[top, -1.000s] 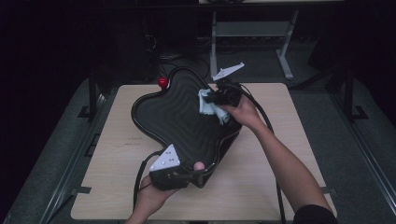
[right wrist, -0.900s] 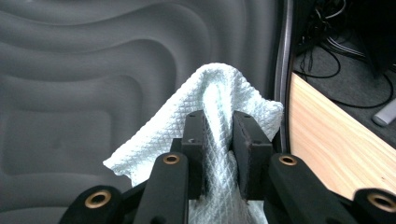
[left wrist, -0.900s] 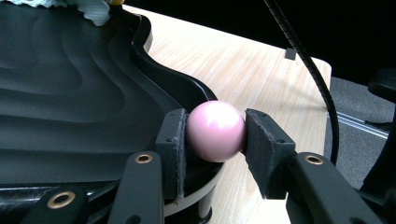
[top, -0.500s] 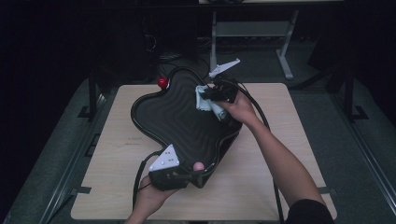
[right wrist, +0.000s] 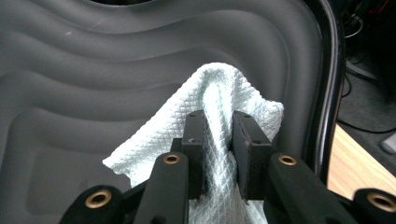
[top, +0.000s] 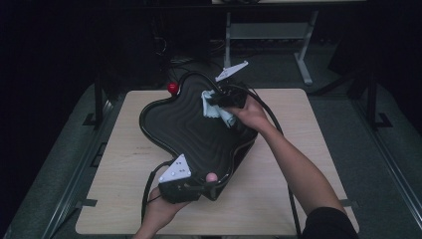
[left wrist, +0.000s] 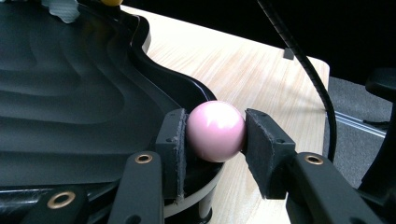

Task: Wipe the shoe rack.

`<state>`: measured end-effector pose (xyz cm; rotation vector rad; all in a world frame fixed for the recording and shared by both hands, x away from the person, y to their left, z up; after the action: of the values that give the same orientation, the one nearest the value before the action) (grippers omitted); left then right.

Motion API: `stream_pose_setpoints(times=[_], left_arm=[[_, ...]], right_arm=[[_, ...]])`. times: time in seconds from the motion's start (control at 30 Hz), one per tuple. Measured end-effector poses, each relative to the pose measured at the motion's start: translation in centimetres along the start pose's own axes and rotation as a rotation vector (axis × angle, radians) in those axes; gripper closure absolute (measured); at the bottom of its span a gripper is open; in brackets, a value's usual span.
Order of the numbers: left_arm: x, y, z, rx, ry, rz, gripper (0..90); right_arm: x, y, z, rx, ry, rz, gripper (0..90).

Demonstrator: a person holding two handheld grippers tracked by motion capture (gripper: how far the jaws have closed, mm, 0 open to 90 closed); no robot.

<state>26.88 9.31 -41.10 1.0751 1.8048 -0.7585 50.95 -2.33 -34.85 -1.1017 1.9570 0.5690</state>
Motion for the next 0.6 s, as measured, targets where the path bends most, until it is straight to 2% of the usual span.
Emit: stream_pose_setpoints(times=[0.07,0.13,0.2,0.27,0.3,0.33,0.37,0.43,0.47,0.53,0.6], left_arm=[[0.0,0.0,0.0,0.002,0.000,-0.001,60.1],[0.0,0.0,0.0,0.001,0.001,-0.001,60.1],[0.0,0.0,0.0,0.001,0.001,-0.001,60.1],[0.0,0.0,0.0,0.000,0.000,-0.001,60.1],[0.0,0.0,0.0,0.001,0.000,-0.002,60.1],[0.0,0.0,0.0,0.001,0.001,-0.002,60.1],[0.0,0.0,0.0,0.001,0.002,-0.001,60.1],[0.0,0.0,0.0,0.002,0.002,-0.001,60.1],[0.0,0.0,0.0,0.003,0.004,-0.001,60.1],[0.0,0.0,0.0,0.004,0.002,-0.001,60.1],[0.0,0.0,0.0,0.004,0.002,0.000,60.1]], right_arm=[[0.0,-1.4,0.0,0.036,-0.002,0.032,75.9],[0.0,-1.9,0.1,0.018,-0.012,0.086,75.9],[-0.1,-1.4,0.2,0.034,-0.008,0.051,75.8],[-0.5,-0.2,0.4,-0.003,-0.012,0.012,75.8],[-0.7,0.0,0.5,0.004,-0.013,-0.009,75.9],[-0.7,-0.1,0.6,0.000,-0.011,-0.006,75.9],[-0.8,-0.7,0.6,0.003,-0.016,0.021,75.9],[-0.8,-1.7,0.6,0.037,-0.006,0.043,76.0],[-0.8,-1.9,0.6,0.025,-0.007,0.065,75.9],[-1.0,-1.3,0.7,0.046,0.001,0.026,75.7],[-1.3,-0.3,0.9,0.014,0.000,-0.012,75.8]])
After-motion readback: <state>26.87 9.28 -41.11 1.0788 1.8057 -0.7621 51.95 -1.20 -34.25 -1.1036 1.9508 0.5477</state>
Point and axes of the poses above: each handheld gripper's, and its own axes: z roughly forward along the jaws, x roughly out of its underside, y roughly to its left, the point moved 6 cm from there along z, roughly forward along the jaws, and after that the axes turned 2 degrees about -y, right-handed, at the moved point
